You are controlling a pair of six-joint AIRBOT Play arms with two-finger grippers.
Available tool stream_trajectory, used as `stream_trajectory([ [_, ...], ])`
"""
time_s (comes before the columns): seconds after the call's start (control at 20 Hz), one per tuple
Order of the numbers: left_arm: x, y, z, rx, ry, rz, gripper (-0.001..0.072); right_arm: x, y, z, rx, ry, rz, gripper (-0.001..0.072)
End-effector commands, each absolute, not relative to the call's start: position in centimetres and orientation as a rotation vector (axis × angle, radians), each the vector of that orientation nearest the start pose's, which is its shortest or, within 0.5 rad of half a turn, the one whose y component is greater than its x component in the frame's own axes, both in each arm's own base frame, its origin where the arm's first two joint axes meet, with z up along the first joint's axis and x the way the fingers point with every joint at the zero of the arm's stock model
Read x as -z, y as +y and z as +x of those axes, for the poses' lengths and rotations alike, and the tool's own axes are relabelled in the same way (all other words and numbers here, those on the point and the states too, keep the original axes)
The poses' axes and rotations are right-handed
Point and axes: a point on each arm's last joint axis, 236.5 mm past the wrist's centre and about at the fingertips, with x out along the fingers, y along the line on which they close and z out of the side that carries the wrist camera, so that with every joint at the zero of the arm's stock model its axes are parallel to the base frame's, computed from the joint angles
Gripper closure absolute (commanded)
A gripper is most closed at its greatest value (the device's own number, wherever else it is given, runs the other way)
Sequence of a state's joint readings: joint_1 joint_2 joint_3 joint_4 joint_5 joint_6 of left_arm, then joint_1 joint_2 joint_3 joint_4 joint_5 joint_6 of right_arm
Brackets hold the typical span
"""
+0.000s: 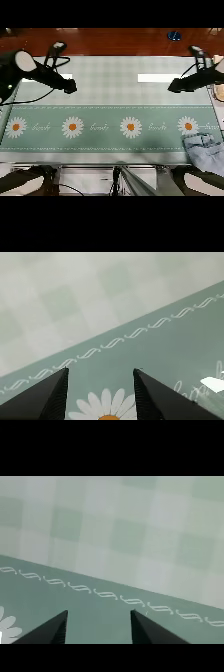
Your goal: Fold the shirts.
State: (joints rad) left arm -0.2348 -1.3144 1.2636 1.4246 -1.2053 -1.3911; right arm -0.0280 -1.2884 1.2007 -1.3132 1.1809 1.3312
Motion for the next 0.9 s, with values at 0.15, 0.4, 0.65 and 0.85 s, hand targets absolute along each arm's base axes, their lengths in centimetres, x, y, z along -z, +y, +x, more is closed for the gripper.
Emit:
stream_trajectory([
  [0.15,0.13,-11.04,36.37,0.285,1.395,0.229,0.0224,-0.99,7.86,37.98,-0.307,1.293,-0.041,0.0249],
  [0.4,0.23,-11.05,36.38,0.285,1.397,0.229,0.0224,-0.98,7.85,37.99,-0.307,1.293,-0.041,0.0249],
  [0.65,0.23,-11.05,36.38,0.285,1.397,0.229,0.0224,-0.99,7.85,37.99,-0.307,1.293,-0.041,0.0249],
  [0.85,0.23,-11.05,36.38,0.285,1.397,0.229,0.0224,-0.99,7.85,37.99,-0.307,1.293,-0.041,0.0249],
])
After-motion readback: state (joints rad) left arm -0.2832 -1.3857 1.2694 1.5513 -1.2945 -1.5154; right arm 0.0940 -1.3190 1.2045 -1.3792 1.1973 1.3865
